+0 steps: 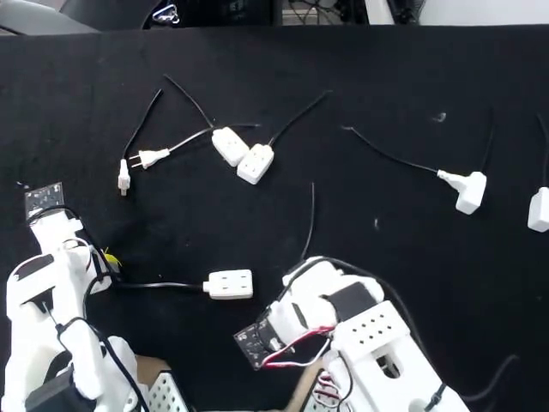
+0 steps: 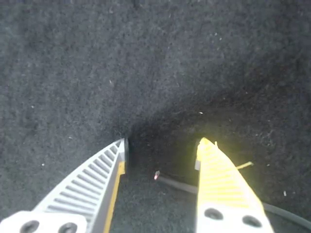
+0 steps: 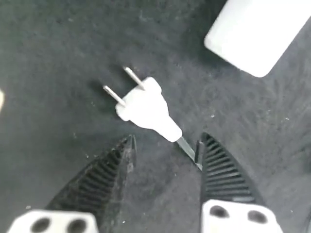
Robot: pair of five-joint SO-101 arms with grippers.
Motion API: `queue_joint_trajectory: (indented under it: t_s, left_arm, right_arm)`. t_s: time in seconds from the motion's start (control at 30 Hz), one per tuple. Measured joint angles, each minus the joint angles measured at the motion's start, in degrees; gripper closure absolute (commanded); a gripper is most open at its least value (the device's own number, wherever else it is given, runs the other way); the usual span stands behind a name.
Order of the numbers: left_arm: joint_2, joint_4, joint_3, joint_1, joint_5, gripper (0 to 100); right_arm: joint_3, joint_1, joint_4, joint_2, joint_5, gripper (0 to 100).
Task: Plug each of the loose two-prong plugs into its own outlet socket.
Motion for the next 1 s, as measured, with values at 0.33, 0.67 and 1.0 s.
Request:
queue_joint_trajectory:
  t_s: [0.33,0.67,1.0]
  left_arm:
    - [0.0,0.0,0.0,0.0,0.0,77]
    - [0.0,0.0,0.0,0.0,0.0,77]
    - [0.0,0.0,0.0,0.0,0.0,77]
  right_arm:
    - [6.3,-2.0,-10.1,0.0,0.1,80.4]
    - [5.5,-3.4,-6.1,-0.9,0.2,99.0]
    - [-7.7,-0.3,8.3,-0.1,-10.7,98.8]
